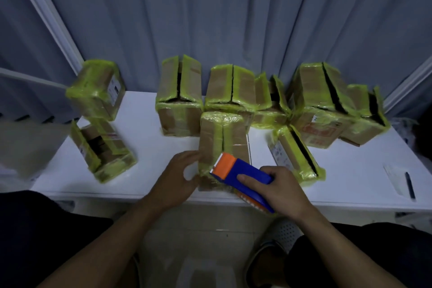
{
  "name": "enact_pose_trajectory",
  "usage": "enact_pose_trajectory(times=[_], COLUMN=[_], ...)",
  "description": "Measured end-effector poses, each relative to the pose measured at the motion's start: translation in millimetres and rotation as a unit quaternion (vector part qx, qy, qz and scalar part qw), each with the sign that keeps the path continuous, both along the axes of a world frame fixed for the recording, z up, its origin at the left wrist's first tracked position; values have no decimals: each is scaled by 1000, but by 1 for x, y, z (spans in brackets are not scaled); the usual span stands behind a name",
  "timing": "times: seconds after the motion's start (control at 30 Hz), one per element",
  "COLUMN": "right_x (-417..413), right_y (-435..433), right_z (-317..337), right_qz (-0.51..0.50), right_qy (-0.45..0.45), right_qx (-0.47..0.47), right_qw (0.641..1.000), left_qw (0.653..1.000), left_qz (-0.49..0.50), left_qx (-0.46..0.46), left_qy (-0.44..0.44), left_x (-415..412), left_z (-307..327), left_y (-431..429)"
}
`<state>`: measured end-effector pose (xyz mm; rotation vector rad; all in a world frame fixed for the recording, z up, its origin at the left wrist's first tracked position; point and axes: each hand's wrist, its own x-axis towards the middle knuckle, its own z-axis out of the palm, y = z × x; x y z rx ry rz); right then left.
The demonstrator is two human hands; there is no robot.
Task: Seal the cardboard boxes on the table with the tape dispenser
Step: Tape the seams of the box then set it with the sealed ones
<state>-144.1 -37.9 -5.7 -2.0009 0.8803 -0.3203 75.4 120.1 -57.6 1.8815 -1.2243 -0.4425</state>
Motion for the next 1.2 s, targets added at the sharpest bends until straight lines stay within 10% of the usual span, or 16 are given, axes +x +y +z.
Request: enact_pose_trajectory(times=[0.2,1.2], right_x=[1,12], right_y=[6,17], right_z=[-4,-4], right_qz=[46,78], right_qy=[-50,-73], right_qx=[33,73], right_qw=[997,992], left_qw=[940,931], left_qz=[92,111], left_qx=[26,27], left_qy=[329,347], left_x=[-17,-15], left_z=[36,51], left_y=[10,18])
